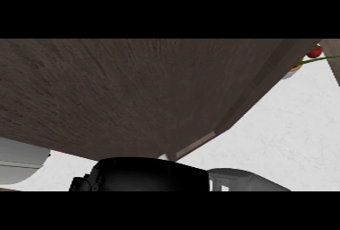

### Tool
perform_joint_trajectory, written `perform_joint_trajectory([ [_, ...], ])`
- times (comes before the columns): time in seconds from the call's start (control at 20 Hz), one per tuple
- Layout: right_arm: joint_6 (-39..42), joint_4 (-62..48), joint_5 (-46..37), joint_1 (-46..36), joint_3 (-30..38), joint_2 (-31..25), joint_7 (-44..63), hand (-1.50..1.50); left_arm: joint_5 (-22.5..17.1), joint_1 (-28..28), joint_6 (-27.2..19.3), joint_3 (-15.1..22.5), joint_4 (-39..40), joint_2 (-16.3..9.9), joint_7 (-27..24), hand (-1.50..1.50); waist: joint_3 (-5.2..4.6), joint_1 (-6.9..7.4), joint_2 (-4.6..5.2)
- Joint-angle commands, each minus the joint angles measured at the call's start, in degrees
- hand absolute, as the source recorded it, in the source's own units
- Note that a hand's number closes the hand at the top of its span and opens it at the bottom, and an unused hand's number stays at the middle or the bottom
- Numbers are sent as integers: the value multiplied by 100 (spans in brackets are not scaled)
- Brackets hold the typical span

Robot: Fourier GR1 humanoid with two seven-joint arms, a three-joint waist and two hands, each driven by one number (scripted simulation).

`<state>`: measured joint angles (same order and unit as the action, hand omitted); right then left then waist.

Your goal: Pick up the bottled water, place it into the cabinet and close the cabinet

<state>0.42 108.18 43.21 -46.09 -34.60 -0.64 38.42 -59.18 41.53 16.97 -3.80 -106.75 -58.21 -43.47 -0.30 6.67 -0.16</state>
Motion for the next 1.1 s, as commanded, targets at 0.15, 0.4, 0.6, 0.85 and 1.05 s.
perform_joint_trajectory([
  [0.15, -311, -1247, 1061, -919, 500, 62, 59, 150, 38, 746, 765, -573, 395, 244, -237, -150, 27, -334, 4],
  [0.4, 306, -2027, 1241, -781, 872, 63, 45, 150, -232, 859, 894, -1089, 282, 345, 30, -150, 34, -472, 18],
  [0.6, 894, -2516, 1285, -518, 1299, -197, -190, 150, 200, 1019, 1045, -1098, 357, 776, -27, -150, 31, -507, 21],
  [0.85, 1234, -3216, 1012, -567, 1588, -220, -425, 150, 197, 1164, 1259, -1421, 174, 1050, 216, -150, 31, -514, 23],
  [1.05, 1624, -3859, 845, -755, 2113, -454, -857, 150, 555, 1100, 1476, -1376, 296, 1356, 171, -150, 27, -494, 27],
])
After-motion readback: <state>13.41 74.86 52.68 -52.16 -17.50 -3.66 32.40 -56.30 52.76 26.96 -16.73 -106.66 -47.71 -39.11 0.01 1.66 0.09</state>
